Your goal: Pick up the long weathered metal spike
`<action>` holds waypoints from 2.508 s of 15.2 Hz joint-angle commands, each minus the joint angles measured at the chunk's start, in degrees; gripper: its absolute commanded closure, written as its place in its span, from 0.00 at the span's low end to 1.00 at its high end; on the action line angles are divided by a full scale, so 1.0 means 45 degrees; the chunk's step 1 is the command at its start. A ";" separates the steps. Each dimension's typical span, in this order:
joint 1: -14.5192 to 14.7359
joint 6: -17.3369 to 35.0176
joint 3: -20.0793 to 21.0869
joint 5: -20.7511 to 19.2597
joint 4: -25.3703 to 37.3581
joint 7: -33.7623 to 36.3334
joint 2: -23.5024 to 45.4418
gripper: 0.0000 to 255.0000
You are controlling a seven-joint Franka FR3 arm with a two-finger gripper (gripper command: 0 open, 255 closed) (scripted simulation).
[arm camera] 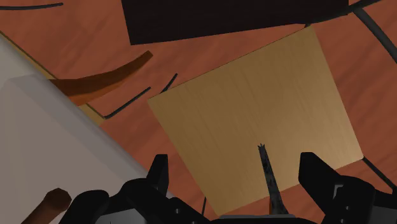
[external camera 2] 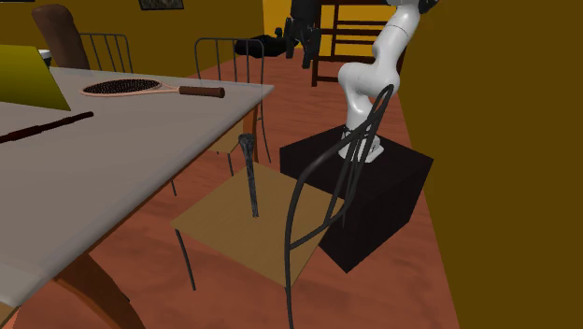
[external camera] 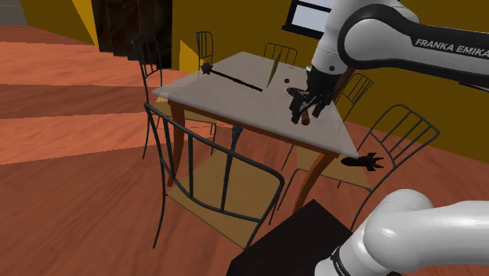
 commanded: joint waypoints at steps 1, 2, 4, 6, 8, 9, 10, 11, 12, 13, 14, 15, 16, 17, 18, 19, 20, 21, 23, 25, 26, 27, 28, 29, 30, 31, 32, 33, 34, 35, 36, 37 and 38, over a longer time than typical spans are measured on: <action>0.0000 0.0000 0.0000 0.0000 0.0000 0.0000 0.0000 0.00; 0.0012 0.0413 0.0099 -0.0042 -0.0022 0.0089 0.0357 0.00; 0.0023 0.1218 0.0300 -0.0147 -0.0011 0.0277 0.1107 0.00; 0.0019 0.1989 0.0505 -0.0286 0.0073 0.0480 0.1902 0.00; -0.0004 0.2720 0.0715 -0.0462 0.0230 0.0701 0.2736 0.00; -0.0021 0.3068 0.0820 -0.0566 0.0335 0.0820 0.3165 0.00; -0.0042 0.3403 0.0928 -0.0681 0.0459 0.0943 0.3602 0.00; -0.0065 0.3725 0.1035 -0.0808 0.0601 0.1074 0.4046 0.00; -0.0090 0.4031 0.1141 -0.0949 0.0760 0.1211 0.4497 0.00; -0.0117 0.4323 0.1247 -0.1102 0.0938 0.1354 0.4953 0.00; -0.0143 0.4598 0.1350 -0.1270 0.1134 0.1505 0.5414 0.00; -0.0170 0.4856 0.1452 -0.1451 0.1347 0.1662 0.5880 0.00; -0.0194 0.5096 0.1550 -0.1647 0.1578 0.1825 0.6351 0.00; -0.0214 0.5319 0.1643 -0.1856 0.1827 0.1995 0.6826 0.00; -0.0227 0.5522 0.1728 -0.2079 0.2094 0.2170 0.7306 0.00; -0.0235 0.5706 0.1808 -0.2314 0.2379 0.2349 0.7788 0.00; -0.0238 0.5871 0.1882 -0.2559 0.2681 0.2531 0.8274 0.00; -0.0230 0.5953 0.1912 -0.2698 0.2853 0.2631 0.8540 0.00; -0.0231 0.6263 0.1903 -0.2797 0.2643 0.2762 0.8661 0.00; -0.0240 0.6572 0.1902 -0.2904 0.2444 0.2899 0.8793 0.00; -0.0246 0.6725 0.1901 -0.2961 0.2349 0.2969 0.8863 0.00; -0.0251 0.6879 0.1900 -0.3020 0.2256 0.3041 0.8936 0.00; -0.0257 0.7031 0.1899 -0.3081 0.2166 0.3115 0.9012 0.00; -0.0260 0.7119 0.1898 -0.3118 0.2116 0.3159 0.9056 0.00; -0.0260 0.7119 0.1898 -0.3117 0.2115 0.3158 0.9055 0.00; -0.0263 0.7114 0.1893 -0.3111 0.2110 0.3146 0.9041 1.00; -0.0260 0.7105 0.1897 -0.3111 0.2120 0.3150 0.9045 1.00; -0.0259 0.7103 0.1897 -0.3110 0.2122 0.3149 0.9045 1.00; -0.0260 0.7104 0.1897 -0.3110 0.2121 0.3148 0.9044 1.00; -0.0259 0.7103 0.1897 -0.3109 0.2118 0.3148 0.9040 1.00; -0.0258 0.7104 0.1899 -0.3109 0.2116 0.3151 0.9039 1.00; -0.0258 0.7105 0.1898 -0.3108 0.2111 0.3151 0.9035 1.00; -0.0258 0.7105 0.1898 -0.3107 0.2106 0.3149 0.9030 1.00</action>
